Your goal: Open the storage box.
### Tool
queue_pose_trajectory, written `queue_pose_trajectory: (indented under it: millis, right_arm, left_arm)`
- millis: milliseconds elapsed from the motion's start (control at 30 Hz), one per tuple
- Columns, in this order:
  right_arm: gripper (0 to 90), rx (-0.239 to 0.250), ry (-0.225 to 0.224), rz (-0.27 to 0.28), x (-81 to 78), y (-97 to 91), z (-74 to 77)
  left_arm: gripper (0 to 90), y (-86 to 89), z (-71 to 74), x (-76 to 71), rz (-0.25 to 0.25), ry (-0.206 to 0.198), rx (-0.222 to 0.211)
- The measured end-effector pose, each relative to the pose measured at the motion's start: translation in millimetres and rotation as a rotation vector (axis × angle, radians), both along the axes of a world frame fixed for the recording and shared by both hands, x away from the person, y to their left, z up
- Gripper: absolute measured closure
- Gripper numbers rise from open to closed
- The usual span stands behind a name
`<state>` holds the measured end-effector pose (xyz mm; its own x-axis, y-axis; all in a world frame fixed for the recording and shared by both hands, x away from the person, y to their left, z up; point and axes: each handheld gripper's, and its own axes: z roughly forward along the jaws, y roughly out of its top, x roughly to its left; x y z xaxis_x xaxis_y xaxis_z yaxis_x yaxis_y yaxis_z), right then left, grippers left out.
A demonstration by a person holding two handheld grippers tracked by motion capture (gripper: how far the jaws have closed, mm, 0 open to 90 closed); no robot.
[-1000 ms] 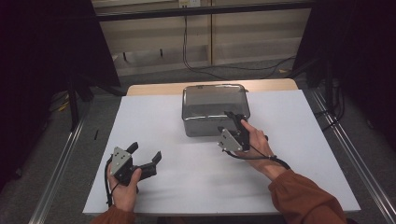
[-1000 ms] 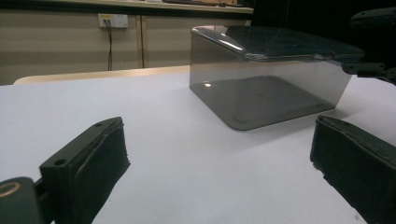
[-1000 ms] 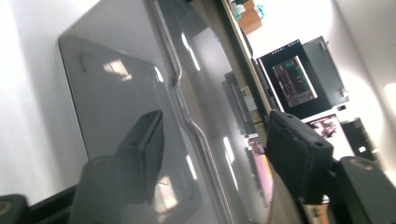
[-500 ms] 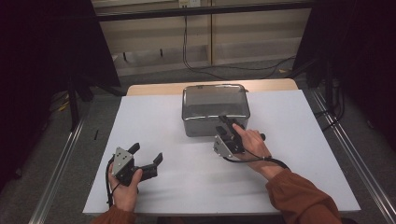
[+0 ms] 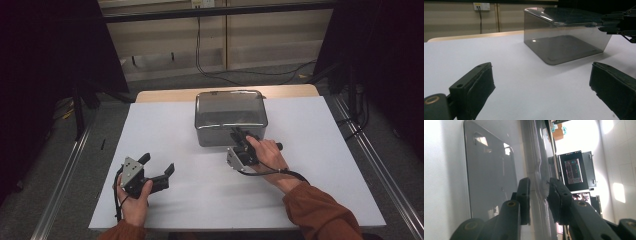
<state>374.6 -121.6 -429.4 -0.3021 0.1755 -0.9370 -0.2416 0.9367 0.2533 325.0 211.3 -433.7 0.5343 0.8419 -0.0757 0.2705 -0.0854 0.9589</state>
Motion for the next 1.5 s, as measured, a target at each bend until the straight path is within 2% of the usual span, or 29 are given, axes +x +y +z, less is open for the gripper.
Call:
queue_pose_trajectory:
  millis: [233,467,600,767,867,1000,1267,1400,1500]
  right_arm:
    - [77.1,0.002,-0.01,-0.002,1.1,0.4,0.0]
    - [77.9,-0.013,-0.015,-0.001,0.8,0.5,0.6]
    - [78.4,-0.014,-0.015,0.006,0.9,0.0,1.2]
    - [79.0,-0.009,-0.013,0.005,0.6,-0.2,2.1]
    - [79.9,-0.007,-0.014,0.007,-0.3,0.0,2.7]
    - [81.0,-0.01,-0.02,0.011,-0.6,-0.2,3.6]
    - [81.3,-0.013,-0.024,0.015,-0.3,-0.9,6.6]
    - [81.5,-0.013,-0.034,0.014,-0.2,-0.5,9.8]
    - [81.7,-0.008,-0.038,0.014,-0.2,-1.0,12.0]
  left_arm:
    - [5.3,-1.1,0.3,0.3,-0.02,-0.002,0.003]
    - [5.9,-3.2,1.0,1.9,-0.025,-0.011,-0.008]
    - [5.8,-5.0,1.2,3.9,-0.02,-0.015,0.02]
    - [5.6,-6.2,3.4,4.9,-0.049,-0.015,-0.002]
    - [4.8,-7.3,4.5,5.2,-0.064,-0.019,0.002]
    - [4.0,-8.3,4.9,9.1,-0.094,-0.028,-0.042]
    - [3.5,-11.5,4.6,19.5,-0.093,-0.02,-0.049]
    - [2.8,-17.5,8.4,22.7,-0.101,-0.042,-0.047]
    - [2.4,-22.3,12.2,26.0,-0.126,-0.061,-0.043]
